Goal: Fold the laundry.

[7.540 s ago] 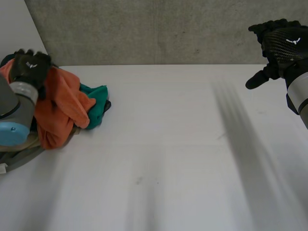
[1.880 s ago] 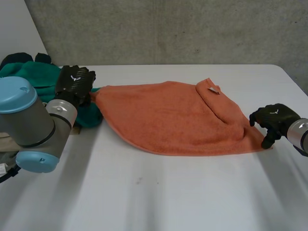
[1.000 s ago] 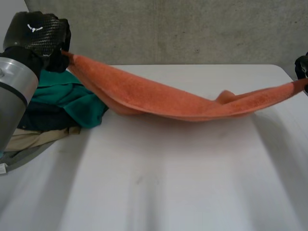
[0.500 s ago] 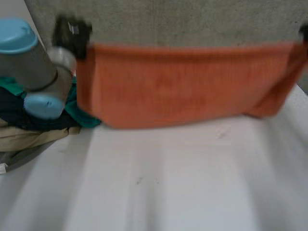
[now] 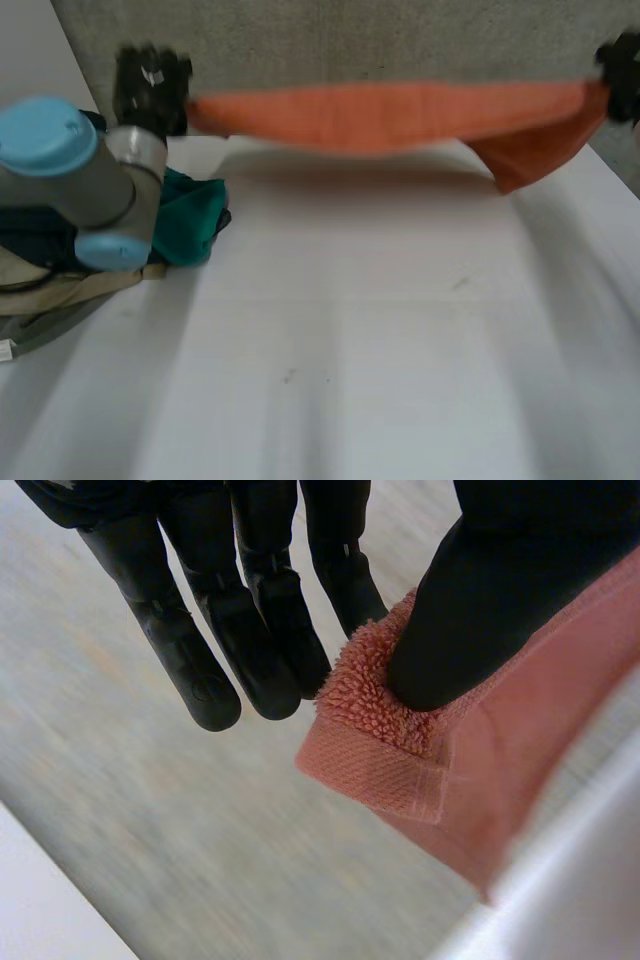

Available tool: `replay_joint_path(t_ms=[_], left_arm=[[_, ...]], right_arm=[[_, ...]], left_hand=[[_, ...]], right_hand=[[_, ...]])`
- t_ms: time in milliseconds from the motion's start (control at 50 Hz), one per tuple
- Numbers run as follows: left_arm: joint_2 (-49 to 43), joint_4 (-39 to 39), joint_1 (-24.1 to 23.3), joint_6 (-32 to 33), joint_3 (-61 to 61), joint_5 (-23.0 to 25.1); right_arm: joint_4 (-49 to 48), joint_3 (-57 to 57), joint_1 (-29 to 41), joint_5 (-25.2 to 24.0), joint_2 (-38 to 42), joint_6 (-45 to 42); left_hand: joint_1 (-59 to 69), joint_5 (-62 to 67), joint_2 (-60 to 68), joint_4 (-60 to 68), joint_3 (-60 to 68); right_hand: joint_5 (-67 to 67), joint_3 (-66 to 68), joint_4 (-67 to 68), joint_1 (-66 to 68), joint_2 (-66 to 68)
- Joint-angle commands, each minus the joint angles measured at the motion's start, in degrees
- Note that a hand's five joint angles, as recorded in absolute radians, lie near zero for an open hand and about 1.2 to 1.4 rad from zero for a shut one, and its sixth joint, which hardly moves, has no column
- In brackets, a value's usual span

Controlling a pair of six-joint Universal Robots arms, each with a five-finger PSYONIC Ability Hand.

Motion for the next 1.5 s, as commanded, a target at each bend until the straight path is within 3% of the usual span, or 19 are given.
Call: replay_joint_path(t_ms=[20, 120, 140, 180, 260, 300, 340, 480, 560, 660, 860, 880, 920, 940, 1040, 1160, 1340, 1420, 1500], left_arm=[[0.56, -6.37, -0.14, 0.27, -13.49, 0.75], [9.75, -22.07, 0.38, 0.63, -21.13, 0.58], [9.79, -22.12, 0.38, 0.63, -21.15, 0.58], [16.79, -34.20, 1.78, 1.06, -25.53, 0.40], [23.49, -47.58, 3.11, 5.53, -29.14, 0.93], [25.86, -53.54, 3.72, 10.43, -30.63, 1.19], [26.05, -54.37, 3.72, 12.74, -30.91, 1.28], [21.40, -43.67, 2.85, 14.08, -27.31, 0.76], [14.91, -35.24, 0.39, 9.09, -20.56, 0.32], [7.96, -29.86, -1.11, 4.50, -12.73, 0.05], [-6.46, -20.20, -2.60, 5.28, 3.36, -4.87], [-7.08, -19.40, -2.78, 5.37, 4.07, -4.87], [-8.31, -17.99, -3.31, 5.46, 5.48, -5.22], [-8.58, -17.55, -3.57, 5.46, 5.57, -5.40], [-7.88, -16.06, -5.15, 4.85, 4.52, -5.75], [-1.91, -15.97, -5.94, 4.58, -1.89, -5.57], [5.13, -15.35, -5.51, 4.14, -12.71, -4.96], [5.13, -14.04, -5.33, 4.41, -13.59, -4.17], [4.34, -12.11, -5.24, 4.49, -12.45, -1.02]], right_arm=[[9.40, 9.62, -0.27, -3.44, 2.31, -5.04], [21.97, 14.55, -2.10, -3.09, 0.03, -13.30], [24.35, 15.34, -2.89, -2.83, -0.77, -14.97], [36.96, 20.77, -7.19, -1.34, -6.89, -24.34], [45.79, 25.97, -11.41, -0.28, -12.71, -35.25], [45.82, 26.95, -12.83, -0.28, -13.86, -38.27], [43.46, 27.13, -14.23, 0.16, -14.22, -38.90], [34.51, 24.77, -10.91, -0.45, -11.52, -31.37], [28.08, 21.43, -7.22, -0.10, -6.58, -27.30], [20.43, 17.11, -4.66, 0.69, -1.75, -25.01], [10.23, 5.08, -3.08, 4.29, 10.38, -22.73], [9.52, 4.46, -2.64, 4.38, 10.91, -21.94], [8.21, 3.58, -1.85, 4.64, 11.53, -20.10], [6.89, 2.88, -1.50, 4.56, 11.62, -17.65], [4.86, 2.96, -1.49, 4.73, 8.39, -7.72], [7.66, 7.87, -1.50, 3.77, 0.73, -2.78], [20.06, 19.91, -9.13, -7.03, -4.11, -3.74], [18.84, 23.00, -13.35, -12.91, -4.99, -3.91], [16.47, 21.43, -13.80, -15.83, -4.56, -3.57]], left_hand=[[13.37, 14.40, 11.19, 11.10, 11.36], [13.37, 14.40, 11.19, 11.10, 11.36], [13.37, 14.40, 11.19, 11.10, 11.36], [13.37, 14.40, 11.19, 11.10, 11.36], [13.37, 14.40, 11.19, 11.10, 11.36], [13.37, 14.40, 11.19, 11.10, 11.36], [13.37, 14.40, 11.19, 11.10, 11.36], [13.37, 14.40, 11.19, 11.10, 11.36], [13.37, 14.40, 11.19, 11.10, 11.36], [13.37, 14.40, 11.19, 11.10, 11.36], [13.37, 14.40, 11.19, 11.10, 11.36], [13.37, 14.40, 11.19, 11.10, 11.36], [-37.16, -36.13, -39.34, -39.42, -39.17], [-56.63, -55.60, -58.81, -58.90, -58.64], [-56.63, -55.60, -58.81, -58.90, -58.64], [-56.63, -55.60, -58.81, -58.90, -58.64], [-56.63, -55.60, -58.81, -58.90, -58.64], [-56.63, -55.60, -58.81, -58.90, -58.64], [-56.63, -55.60, -58.81, -58.90, -58.64]], right_hand=[[11.51, 11.62, 11.34, 16.15, 12.84], [11.51, 11.62, 11.34, 16.15, 12.84], [11.51, 11.62, 11.34, 16.15, 12.84], [11.51, 11.62, 11.34, 16.15, 12.84], [11.51, 11.62, 11.34, 16.15, 12.84], [11.51, 11.62, 11.34, 16.15, 12.84], [11.51, 11.62, 11.34, 16.15, 12.84], [11.51, 11.62, 11.34, 16.15, 12.84], [11.51, 11.62, 11.34, 16.15, 12.84], [11.51, 11.62, 11.34, 16.15, 12.84], [11.51, 11.62, 11.34, 16.15, 12.84], [2.90, 3.02, 2.74, 7.55, 4.24], [-46.89, -46.78, -47.06, -42.25, -45.56], [-58.49, -58.38, -58.66, -53.85, -57.16], [-58.49, -58.38, -58.66, -53.85, -57.16], [-58.49, -58.38, -58.66, -53.85, -57.16], [-58.49, -58.38, -58.66, -53.85, -57.16], [-47.68, -47.57, -47.85, -43.03, -46.34], [-49.31, -49.20, -49.48, -44.67, -47.98]])
